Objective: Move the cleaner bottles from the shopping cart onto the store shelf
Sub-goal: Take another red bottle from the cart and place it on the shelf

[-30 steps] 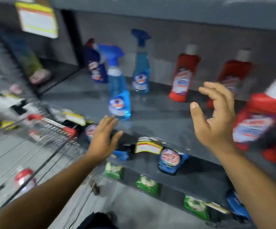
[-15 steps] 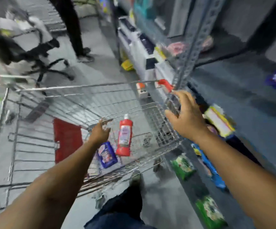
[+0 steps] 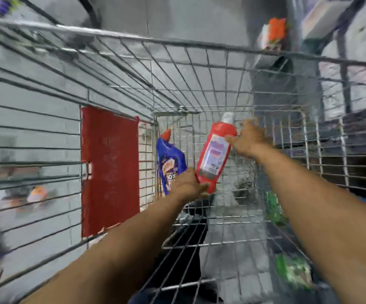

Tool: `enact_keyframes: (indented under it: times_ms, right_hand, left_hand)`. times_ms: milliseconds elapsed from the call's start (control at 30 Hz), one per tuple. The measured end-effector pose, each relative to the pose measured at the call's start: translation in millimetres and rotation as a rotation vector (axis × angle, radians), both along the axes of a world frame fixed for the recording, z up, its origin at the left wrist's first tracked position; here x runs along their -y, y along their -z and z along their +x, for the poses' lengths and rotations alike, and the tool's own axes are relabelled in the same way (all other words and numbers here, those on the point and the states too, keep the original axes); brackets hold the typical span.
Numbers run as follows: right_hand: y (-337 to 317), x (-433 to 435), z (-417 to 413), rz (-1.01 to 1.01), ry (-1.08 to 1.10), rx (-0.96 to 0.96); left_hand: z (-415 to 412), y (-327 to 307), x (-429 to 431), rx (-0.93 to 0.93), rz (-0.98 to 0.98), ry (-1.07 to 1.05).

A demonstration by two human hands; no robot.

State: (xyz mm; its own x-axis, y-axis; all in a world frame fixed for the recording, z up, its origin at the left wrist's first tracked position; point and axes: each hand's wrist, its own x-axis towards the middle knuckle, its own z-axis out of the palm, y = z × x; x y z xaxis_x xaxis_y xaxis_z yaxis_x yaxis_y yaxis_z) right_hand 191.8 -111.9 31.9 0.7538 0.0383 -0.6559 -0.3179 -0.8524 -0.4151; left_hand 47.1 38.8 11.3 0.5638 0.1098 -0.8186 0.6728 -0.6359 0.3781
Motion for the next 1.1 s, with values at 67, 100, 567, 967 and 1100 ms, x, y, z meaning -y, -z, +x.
enact_keyframes:
  times_ms: [67, 100, 567, 967, 1100]
  right_hand:
    - [19.7, -6.4, 9.9, 0.008, 0.043, 0.015]
    - [27.6, -8.9, 13.9, 0.019, 0.083, 0.009]
    - [33.2, 9.2, -3.0, 0.286, 0.276, -0.003]
    - [-165.0, 92.3, -53.3, 0.475, 0.481, 0.554]
    - [-275.9, 106.1, -100.4, 0.55, 0.455, 0.839]
  left_hand:
    - [5.2, 10.6, 4.2, -0.003, 0.069, 0.034]
    - [7.8, 15.3, 6.9, -0.018, 0.107, 0.066]
    - [5.8, 9.5, 22.0, -0.032, 0.091, 0.036]
    - [-7.9, -142.5, 44.3, 0.39, -0.374, -0.036]
    - [-39.5, -215.1, 70.6, 0.649, -0.445, -0.054]
